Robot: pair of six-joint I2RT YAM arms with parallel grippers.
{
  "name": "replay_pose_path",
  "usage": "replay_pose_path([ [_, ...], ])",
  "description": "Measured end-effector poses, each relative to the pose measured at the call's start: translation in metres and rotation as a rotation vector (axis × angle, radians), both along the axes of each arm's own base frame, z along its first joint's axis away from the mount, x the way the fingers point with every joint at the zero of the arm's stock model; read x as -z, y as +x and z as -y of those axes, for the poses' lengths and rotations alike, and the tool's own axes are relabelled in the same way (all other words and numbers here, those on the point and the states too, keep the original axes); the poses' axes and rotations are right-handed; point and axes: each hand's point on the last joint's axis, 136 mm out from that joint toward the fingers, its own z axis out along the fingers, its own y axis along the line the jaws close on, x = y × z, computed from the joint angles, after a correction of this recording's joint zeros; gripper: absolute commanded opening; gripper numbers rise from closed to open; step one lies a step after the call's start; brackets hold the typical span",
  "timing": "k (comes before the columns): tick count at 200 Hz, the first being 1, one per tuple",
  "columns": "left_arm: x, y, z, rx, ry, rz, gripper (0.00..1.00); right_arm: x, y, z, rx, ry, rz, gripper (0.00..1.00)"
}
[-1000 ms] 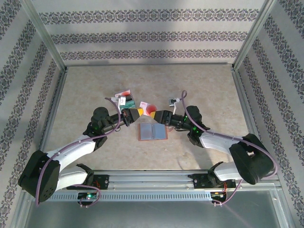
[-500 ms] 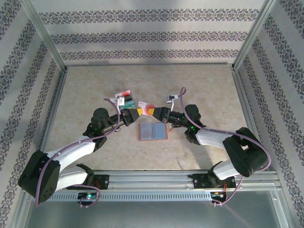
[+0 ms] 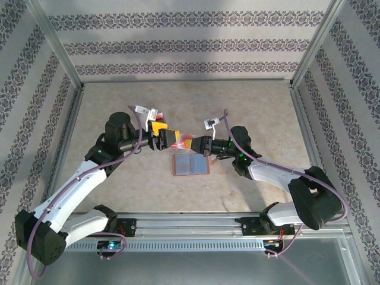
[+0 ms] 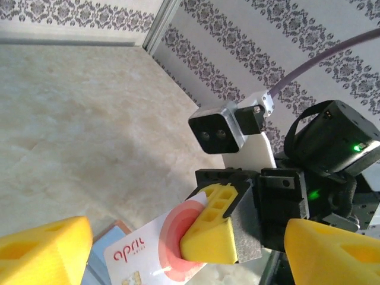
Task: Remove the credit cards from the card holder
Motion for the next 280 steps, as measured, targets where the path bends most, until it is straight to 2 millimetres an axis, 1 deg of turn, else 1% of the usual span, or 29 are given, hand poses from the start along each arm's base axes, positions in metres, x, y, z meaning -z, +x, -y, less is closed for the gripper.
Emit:
replay_pose_path([
  [18, 0.002, -0.004, -0.002, 0.022, 0.068, -0.011, 1.00, 0.002, -0.006, 0.001, -0.024, -0.029, 0.005, 0.02],
  [49, 0.011, -0.007, -0.001, 0.062, 0.154, -0.065, 0.99, 0.003, -0.014, 0.002, -0.057, -0.070, 0.020, 0.02],
  [77, 0.018, -0.011, 0.007, 0.150, 0.191, -0.114, 1.00, 0.001, -0.022, 0.003, -0.090, -0.098, 0.039, 0.03],
  [82, 0.019, -0.011, 0.008, 0.163, 0.193, -0.122, 0.98, 0.001, -0.024, 0.003, -0.099, -0.102, 0.044, 0.03],
  [105, 0.025, -0.015, 0.015, 0.241, 0.215, -0.166, 0.83, -0.001, -0.034, 0.001, -0.140, -0.112, 0.061, 0.03],
  [122, 0.027, -0.018, 0.019, 0.295, 0.232, -0.187, 0.76, 0.000, -0.040, 0.001, -0.168, -0.116, 0.068, 0.03],
  [143, 0.030, -0.023, 0.020, 0.344, 0.255, -0.204, 0.73, 0.002, -0.045, 0.001, -0.192, -0.122, 0.069, 0.03],
  [159, 0.033, -0.029, 0.019, 0.379, 0.270, -0.217, 0.69, 0.003, -0.048, 0.001, -0.207, -0.125, 0.071, 0.03],
  [175, 0.036, -0.036, 0.019, 0.418, 0.279, -0.226, 0.68, 0.003, -0.050, 0.001, -0.220, -0.125, 0.071, 0.03],
  [193, 0.041, -0.044, 0.018, 0.453, 0.287, -0.247, 0.64, 0.003, -0.053, 0.000, -0.234, -0.125, 0.077, 0.03],
  [219, 0.049, -0.048, 0.019, 0.488, 0.291, -0.276, 0.61, 0.003, -0.057, -0.001, -0.252, -0.124, 0.084, 0.03],
  [242, 0.056, -0.048, 0.020, 0.505, 0.294, -0.302, 0.54, 0.001, -0.058, -0.003, -0.258, -0.122, 0.088, 0.03],
  [259, 0.060, -0.048, 0.021, 0.515, 0.293, -0.313, 0.46, -0.001, -0.058, -0.003, -0.259, -0.119, 0.094, 0.03],
  [280, 0.066, -0.048, 0.023, 0.533, 0.290, -0.336, 0.29, -0.002, -0.058, -0.004, -0.259, -0.118, 0.096, 0.03],
])
